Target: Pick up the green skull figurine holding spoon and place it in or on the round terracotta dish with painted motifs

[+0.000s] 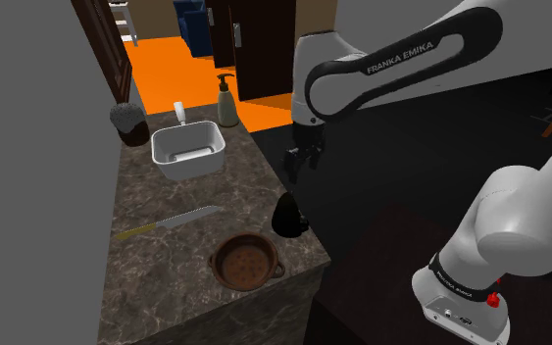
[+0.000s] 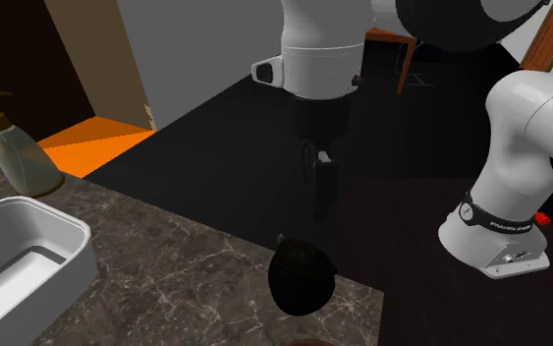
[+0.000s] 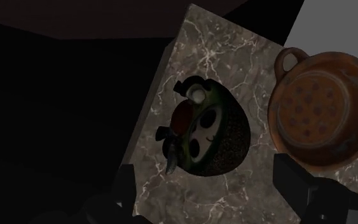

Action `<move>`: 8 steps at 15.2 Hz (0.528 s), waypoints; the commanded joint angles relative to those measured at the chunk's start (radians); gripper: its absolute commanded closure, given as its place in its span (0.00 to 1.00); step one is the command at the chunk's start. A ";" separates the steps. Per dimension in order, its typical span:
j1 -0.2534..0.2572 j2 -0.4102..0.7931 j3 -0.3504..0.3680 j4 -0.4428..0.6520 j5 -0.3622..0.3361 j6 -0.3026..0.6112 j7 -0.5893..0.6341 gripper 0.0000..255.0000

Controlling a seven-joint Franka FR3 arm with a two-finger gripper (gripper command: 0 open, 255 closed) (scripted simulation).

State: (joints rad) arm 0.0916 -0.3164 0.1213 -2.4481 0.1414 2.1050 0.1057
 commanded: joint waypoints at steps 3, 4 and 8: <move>0.022 0.140 0.030 0.017 0.020 0.100 0.019 0.00; 0.027 0.175 0.037 0.024 0.024 0.122 0.024 0.00; 0.030 0.202 0.041 0.005 0.026 0.167 0.024 0.00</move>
State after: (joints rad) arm 0.1213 -0.1299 0.1610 -2.4396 0.1671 2.2539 0.1300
